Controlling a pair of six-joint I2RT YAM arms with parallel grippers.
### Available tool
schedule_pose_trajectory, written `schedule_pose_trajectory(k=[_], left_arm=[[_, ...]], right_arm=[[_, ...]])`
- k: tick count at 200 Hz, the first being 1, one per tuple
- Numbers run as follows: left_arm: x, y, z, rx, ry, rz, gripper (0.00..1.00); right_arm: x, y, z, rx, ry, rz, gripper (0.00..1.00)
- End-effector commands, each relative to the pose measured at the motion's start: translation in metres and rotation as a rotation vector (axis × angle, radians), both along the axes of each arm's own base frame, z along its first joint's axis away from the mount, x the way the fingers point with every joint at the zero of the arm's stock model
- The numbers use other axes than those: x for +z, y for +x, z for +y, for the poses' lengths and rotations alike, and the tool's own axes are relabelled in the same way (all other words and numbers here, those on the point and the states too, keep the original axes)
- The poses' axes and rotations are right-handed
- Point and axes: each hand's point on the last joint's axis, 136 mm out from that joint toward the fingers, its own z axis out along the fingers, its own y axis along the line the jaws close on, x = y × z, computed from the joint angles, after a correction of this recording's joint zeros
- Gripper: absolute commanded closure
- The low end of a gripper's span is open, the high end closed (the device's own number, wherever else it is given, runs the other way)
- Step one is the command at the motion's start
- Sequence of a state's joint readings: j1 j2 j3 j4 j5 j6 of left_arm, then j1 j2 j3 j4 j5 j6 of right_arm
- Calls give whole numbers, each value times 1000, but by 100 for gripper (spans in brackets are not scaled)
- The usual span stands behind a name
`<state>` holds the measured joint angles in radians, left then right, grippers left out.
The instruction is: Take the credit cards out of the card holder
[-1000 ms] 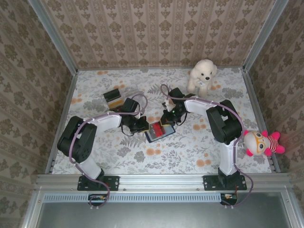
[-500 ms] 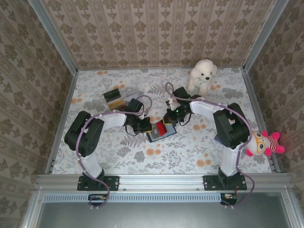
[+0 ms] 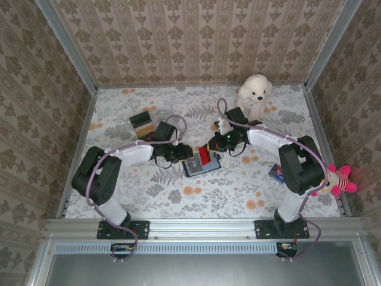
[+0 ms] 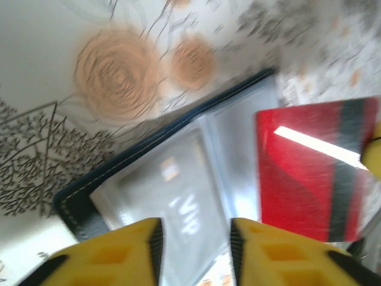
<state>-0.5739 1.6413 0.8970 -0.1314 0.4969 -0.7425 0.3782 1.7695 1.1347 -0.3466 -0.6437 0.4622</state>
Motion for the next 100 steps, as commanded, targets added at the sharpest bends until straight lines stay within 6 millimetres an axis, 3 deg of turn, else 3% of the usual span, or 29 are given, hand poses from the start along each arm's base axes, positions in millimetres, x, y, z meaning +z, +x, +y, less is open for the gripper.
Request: schedule_pose_trajectory(k=[1, 43, 100], left_arm=[[25, 9, -1, 54, -95, -37, 51], [42, 9, -8, 92, -252, 25, 31], [82, 12, -27, 74, -415, 19, 30]], right_arm=[[24, 4, 4, -26, 113, -14, 100], [54, 9, 8, -64, 291, -8, 100], [103, 9, 17, -65, 471, -32, 100]])
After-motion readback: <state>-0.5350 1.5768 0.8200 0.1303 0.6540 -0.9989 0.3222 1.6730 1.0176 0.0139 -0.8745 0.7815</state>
